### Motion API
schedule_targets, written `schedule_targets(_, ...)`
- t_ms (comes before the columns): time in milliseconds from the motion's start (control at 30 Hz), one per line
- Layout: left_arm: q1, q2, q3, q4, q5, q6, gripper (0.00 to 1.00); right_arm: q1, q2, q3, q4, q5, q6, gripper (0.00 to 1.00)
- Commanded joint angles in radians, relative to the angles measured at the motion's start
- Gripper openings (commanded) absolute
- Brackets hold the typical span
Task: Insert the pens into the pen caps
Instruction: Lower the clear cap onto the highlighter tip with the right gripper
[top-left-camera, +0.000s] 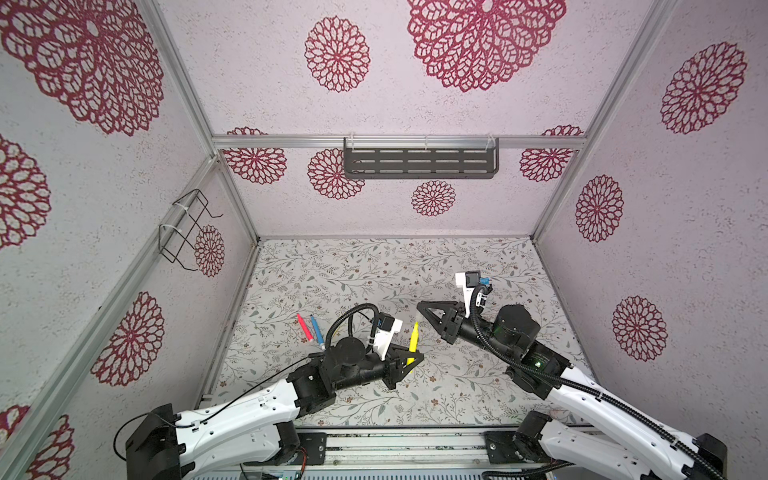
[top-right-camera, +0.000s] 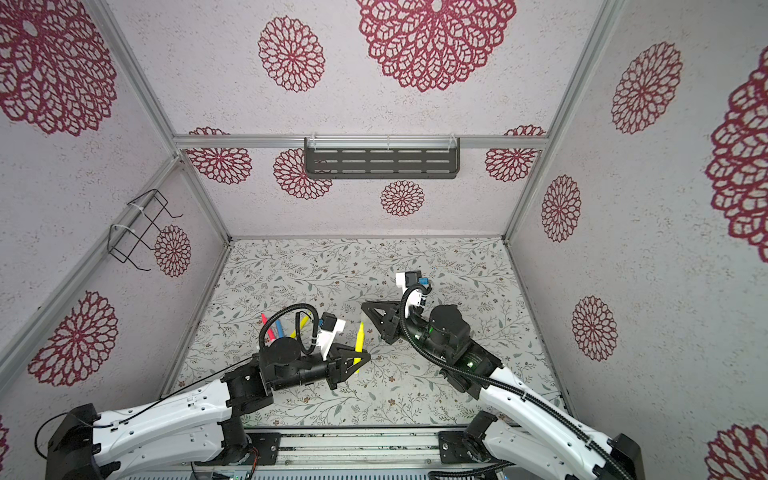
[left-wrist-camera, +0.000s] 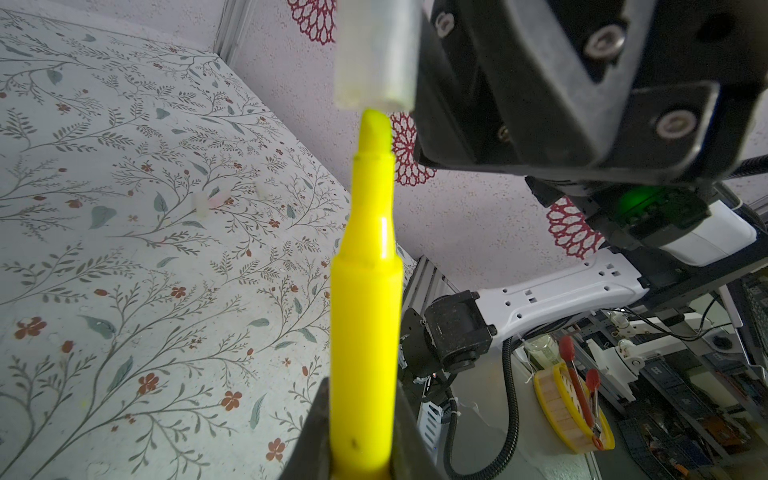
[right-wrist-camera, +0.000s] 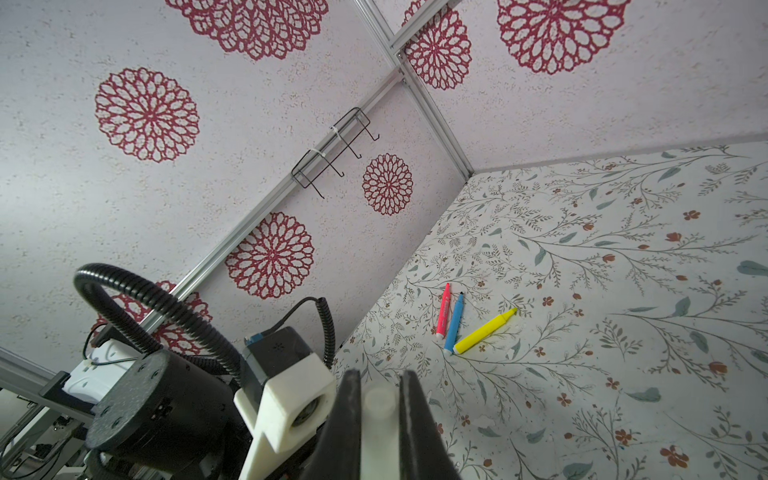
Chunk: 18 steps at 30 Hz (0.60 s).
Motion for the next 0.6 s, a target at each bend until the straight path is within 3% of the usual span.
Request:
schedule_targets(0, -0.006, -0.015, 0.020, 0.006, -0.012, 0.006, 0.00, 0.015, -0.002, -0.001, 0.062, 0.020, 0.002, 0.08)
schedule_targets(567, -0.005, -0.054, 0.021, -0.033, -0.069, 0.036, 0.00, 0.065, -0.017, -0.079, 0.139, -0.025, 0.004, 0.08)
